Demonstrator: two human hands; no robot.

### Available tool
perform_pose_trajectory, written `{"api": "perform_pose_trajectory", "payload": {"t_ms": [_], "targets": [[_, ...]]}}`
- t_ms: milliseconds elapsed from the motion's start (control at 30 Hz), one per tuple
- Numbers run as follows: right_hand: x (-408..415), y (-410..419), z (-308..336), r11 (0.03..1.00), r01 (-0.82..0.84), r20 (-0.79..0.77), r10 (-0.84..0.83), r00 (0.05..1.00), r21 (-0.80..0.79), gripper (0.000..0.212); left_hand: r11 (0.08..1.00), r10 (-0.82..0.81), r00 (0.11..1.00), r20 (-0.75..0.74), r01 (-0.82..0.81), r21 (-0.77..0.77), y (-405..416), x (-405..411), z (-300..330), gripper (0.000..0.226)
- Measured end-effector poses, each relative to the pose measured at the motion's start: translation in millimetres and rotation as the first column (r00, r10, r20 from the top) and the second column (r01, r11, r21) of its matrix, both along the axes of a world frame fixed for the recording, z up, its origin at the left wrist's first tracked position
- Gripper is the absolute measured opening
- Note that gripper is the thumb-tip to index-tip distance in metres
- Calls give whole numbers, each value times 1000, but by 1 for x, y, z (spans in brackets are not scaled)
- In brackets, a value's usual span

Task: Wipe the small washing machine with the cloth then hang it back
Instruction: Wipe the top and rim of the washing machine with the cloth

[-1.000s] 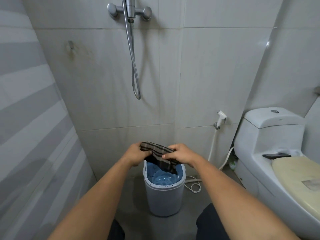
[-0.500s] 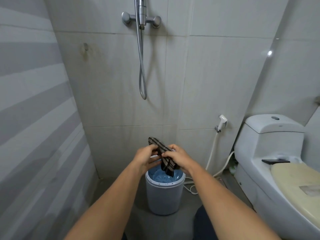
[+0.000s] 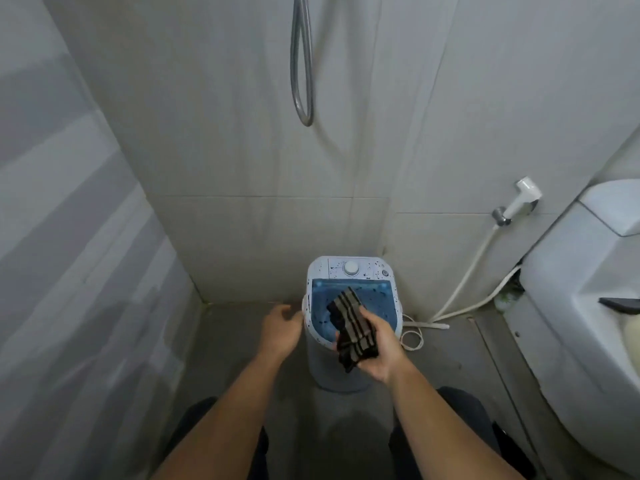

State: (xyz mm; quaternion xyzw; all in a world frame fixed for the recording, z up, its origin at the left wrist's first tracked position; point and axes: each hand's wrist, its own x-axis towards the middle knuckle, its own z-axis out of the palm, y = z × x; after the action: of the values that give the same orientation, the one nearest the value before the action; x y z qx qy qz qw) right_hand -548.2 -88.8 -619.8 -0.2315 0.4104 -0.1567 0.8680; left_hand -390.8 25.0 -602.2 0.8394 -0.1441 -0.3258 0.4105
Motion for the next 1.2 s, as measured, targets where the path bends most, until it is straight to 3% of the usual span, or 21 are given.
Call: {"api": "perform_pose_trajectory", "payload": {"t_ms": [67, 133, 200, 267, 367, 467, 533, 600, 700, 767, 867, 933, 1000, 1133, 1200], "targets": [[30, -30, -15, 986, -70, -206, 38, 978, -152, 42, 998, 10, 998, -68, -6, 55, -16, 24, -45, 52], [60, -65, -29, 883, -223, -426, 29, 904, -413, 43, 996, 30, 994, -106, -20, 89, -32, 44, -87, 59], [91, -101, -42, 665, -380, -540, -42, 840, -643, 42, 994, 52, 986, -156, -36, 100, -44, 56, -116, 57], [123, -137, -53, 415, -498, -592, -129, 796, -761, 49, 995, 70, 976, -208, -53, 84, -55, 68, -139, 51], [165, -175, -73, 89, -705, -702, -240, 671, -704, 59, 994, 113, 957, -269, -113, 15, -67, 75, -168, 41], [192, -186, -92, -119, -850, -803, -283, 524, -513, 54, 988, 146, 938, -316, -154, -1, -74, 75, -189, 19], [194, -181, -107, -220, -888, -837, -303, 456, -404, 52, 989, 126, 912, -390, -146, -20, -77, 75, -199, 19], [182, -170, -122, -358, -852, -807, -320, 496, -381, 52, 988, 107, 897, -428, -145, -58, -81, 77, -209, 24], [156, -159, -129, -596, -742, -743, -338, 578, -306, 49, 987, 72, 933, -352, -117, -109, -84, 81, -208, 24], [150, -166, -122, -565, -774, -744, -377, 551, -287, 47, 987, 53, 942, -331, -100, -126, -84, 82, -206, 23], [157, -183, -109, -302, -887, -772, -442, 456, -350, 44, 989, 37, 942, -334, -83, -123, -83, 84, -203, 19], [161, -185, -106, -215, -913, -800, -441, 407, -346, 45, 989, 27, 942, -336, -73, -128, -83, 83, -200, 23], [160, -173, -107, -262, -906, -804, -424, 418, -333, 47, 987, 34, 937, -347, -85, -134, -83, 82, -199, 24], [143, -142, -119, -503, -824, -806, -357, 471, -259, 49, 989, 28, 932, -362, -79, -128, -86, 84, -199, 21], [143, -149, -119, -528, -816, -789, -387, 478, -235, 48, 990, 27, 930, -366, -75, -117, -86, 85, -200, 22]]}}
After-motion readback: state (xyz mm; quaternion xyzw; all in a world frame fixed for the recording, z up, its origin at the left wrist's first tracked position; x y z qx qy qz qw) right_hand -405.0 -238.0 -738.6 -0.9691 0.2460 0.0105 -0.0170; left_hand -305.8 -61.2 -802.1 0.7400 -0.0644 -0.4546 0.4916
